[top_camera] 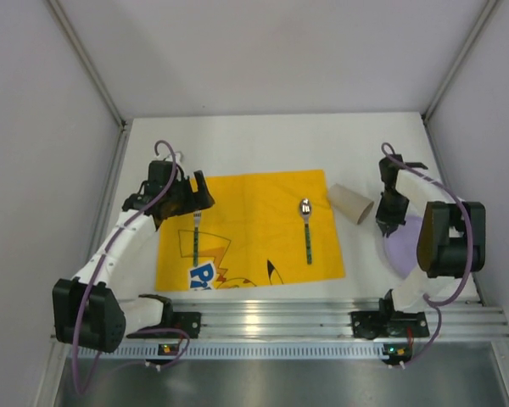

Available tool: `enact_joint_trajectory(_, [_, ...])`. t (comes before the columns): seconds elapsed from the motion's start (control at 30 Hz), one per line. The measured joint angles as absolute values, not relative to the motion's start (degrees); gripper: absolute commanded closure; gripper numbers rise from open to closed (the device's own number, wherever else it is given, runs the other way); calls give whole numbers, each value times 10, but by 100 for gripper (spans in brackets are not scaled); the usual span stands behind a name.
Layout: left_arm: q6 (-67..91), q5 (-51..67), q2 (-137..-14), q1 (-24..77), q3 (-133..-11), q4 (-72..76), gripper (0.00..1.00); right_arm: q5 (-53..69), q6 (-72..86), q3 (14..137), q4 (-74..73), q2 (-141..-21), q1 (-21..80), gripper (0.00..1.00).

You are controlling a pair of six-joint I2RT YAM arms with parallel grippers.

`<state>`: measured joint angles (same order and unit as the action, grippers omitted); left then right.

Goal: Set the dinner table for one person

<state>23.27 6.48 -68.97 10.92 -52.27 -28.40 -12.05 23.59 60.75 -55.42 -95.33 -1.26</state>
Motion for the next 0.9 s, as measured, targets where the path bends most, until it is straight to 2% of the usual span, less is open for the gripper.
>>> enact_joint_trajectory(0.13, [239,66,-679,109,-523,-288,8,-167,238,759,-604,-954,67,100])
enact_joint_trajectory(0.3, [255,31,-635,109,-523,-298,7,-224,261,1067,-650,-985,262,100])
enact_joint_trajectory(0.43, [260,-33,-602,109,-533,-338,6,-218,282,1244,-679,-1063,414,100])
enact_joint_trajectory(0.63, [260,-144,-532,109,-574,-416,7,-120,288,1264,-671,-1199,547,100])
enact_joint_trajectory(0.77, [256,-179,-429,109,-592,-442,6,-69,289,1263,-670,-1284,587,100])
enact_joint_trajectory(0.9, [256,-203,-373,109,-621,-486,6,-44,291,1246,-657,-1307,599,100])
